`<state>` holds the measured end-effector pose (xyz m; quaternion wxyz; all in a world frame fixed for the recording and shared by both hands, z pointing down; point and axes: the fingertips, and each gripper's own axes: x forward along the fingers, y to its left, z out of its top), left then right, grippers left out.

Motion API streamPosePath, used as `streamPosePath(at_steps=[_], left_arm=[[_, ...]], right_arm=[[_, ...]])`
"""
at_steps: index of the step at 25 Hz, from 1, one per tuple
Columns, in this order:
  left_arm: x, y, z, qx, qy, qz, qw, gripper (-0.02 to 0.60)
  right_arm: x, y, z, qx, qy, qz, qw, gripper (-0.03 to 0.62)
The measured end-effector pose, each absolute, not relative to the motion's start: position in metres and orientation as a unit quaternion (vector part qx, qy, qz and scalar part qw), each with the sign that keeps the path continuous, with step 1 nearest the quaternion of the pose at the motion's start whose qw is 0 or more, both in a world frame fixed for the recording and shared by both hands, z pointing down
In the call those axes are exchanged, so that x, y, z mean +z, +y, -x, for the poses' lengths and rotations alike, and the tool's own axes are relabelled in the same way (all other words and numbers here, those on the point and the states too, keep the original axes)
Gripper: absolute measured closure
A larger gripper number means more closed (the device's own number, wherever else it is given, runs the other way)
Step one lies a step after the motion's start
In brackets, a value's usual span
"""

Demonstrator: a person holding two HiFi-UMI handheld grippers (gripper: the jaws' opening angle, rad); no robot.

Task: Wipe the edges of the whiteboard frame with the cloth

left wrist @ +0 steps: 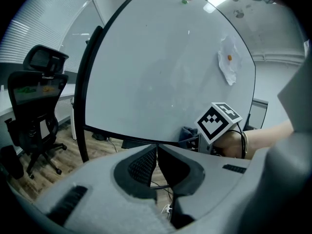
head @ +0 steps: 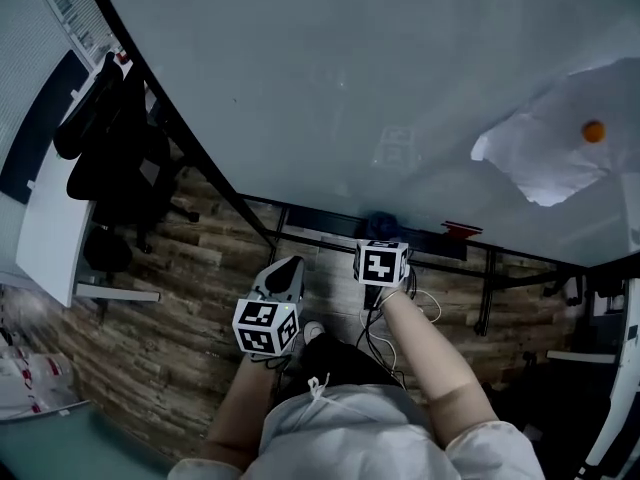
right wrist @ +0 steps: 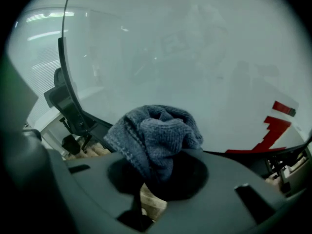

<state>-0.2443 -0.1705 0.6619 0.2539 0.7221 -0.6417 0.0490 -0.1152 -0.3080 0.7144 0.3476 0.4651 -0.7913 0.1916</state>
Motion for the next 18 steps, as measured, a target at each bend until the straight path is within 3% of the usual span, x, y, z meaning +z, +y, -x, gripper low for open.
streamPosePath(at_steps=[18], left_arm=[[0.668,-0.167,0.335,0.039,-0.651,-0.706,0.278,0.557]], right_arm=[[0.720,-0.289,0.197,0.219,-0.786,-0.466,0.342,0.517]])
